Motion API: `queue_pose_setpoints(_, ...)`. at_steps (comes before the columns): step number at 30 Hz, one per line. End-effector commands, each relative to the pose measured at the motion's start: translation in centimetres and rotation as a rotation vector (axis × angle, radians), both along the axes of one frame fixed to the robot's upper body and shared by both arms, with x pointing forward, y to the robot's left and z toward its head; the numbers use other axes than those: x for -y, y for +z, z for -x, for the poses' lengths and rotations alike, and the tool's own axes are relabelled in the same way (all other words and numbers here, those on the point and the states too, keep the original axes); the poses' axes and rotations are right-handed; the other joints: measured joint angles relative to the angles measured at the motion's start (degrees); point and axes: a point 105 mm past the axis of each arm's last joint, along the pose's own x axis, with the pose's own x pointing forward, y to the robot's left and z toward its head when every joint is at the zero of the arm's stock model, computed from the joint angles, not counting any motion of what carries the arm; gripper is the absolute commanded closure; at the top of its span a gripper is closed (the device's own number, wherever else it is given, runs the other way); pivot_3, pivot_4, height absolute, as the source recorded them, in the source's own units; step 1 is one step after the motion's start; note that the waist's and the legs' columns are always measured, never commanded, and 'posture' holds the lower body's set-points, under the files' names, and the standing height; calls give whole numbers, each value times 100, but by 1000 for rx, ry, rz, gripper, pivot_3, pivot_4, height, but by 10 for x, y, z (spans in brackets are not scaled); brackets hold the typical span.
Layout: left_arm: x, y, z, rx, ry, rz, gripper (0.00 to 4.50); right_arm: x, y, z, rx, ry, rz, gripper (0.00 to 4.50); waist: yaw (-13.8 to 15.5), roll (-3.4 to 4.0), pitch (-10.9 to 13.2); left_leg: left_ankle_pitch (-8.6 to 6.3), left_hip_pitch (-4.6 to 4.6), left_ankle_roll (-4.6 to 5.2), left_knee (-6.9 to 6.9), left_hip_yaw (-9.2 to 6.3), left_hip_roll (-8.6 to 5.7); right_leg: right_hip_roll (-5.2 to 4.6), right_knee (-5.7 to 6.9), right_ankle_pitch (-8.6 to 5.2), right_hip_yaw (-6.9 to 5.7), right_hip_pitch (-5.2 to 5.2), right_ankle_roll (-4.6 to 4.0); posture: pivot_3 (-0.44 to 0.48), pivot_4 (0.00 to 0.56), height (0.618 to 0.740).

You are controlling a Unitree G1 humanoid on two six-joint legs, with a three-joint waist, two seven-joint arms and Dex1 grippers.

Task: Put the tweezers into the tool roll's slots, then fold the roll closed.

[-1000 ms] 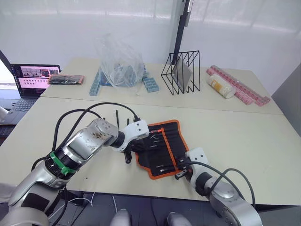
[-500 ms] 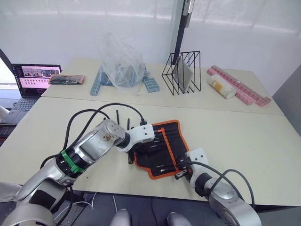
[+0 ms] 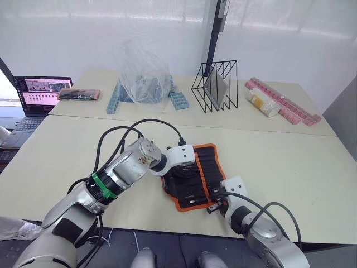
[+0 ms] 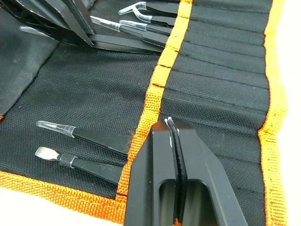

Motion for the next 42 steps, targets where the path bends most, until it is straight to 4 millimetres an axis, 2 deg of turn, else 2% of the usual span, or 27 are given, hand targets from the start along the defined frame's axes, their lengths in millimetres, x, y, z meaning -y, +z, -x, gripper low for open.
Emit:
queue_pose_setpoints(1,5,13,3,47,-71,2,4484,1,-47,21,-227,4,44,4500,0,0,0,0,0,0,0,0,0,0,0,0,0,0,0,0,150,705)
queue_pose_setpoints(7,-8,17,-1,69,-92,-46,4484,1,-47,20,-225,3,44,4500,0,0,0,0,1,0,0,0,0,0,2,0,-1,0,0,0,150,705)
queue_pose_setpoints(13,-20,13,0,63,-95,-82,4484,1,-46,18,-223,3,44,4500,-2,1,0,0,2,0,0,-1,0,1,3,0,-1,0,0,0,150,705)
queue_pose_setpoints(18,-16,12,5,58,-117,-79,4484,1,-46,21,-231,3,45,4500,-2,1,0,0,2,0,0,-1,1,1,5,1,-2,1,-1,0,150,705)
queue_pose_setpoints(26,-19,13,4,59,-115,-93,4484,7,-42,24,-243,-2,62,4500,0,1,-1,0,2,0,1,-3,0,1,7,1,-2,2,-1,0,150,705)
queue_pose_setpoints(32,-9,6,-4,83,-135,-117,4484,4,-42,25,-250,-3,55,4500,10,1,-1,0,6,0,4,-6,-2,1,7,1,-3,10,-1,0,150,705)
queue_pose_setpoints(38,14,2,-10,90,-152,-97,4484,2,-42,26,-256,-3,54,4500,18,2,-3,0,5,1,10,-11,-5,1,8,1,-4,15,-1,0,150,705)
queue_pose_setpoints(42,27,-1,-8,76,-175,-80,4484,2,-43,26,-259,-2,60,4500,2,3,-3,0,6,1,11,-13,-5,1,13,1,-4,15,-1,0,150,705)
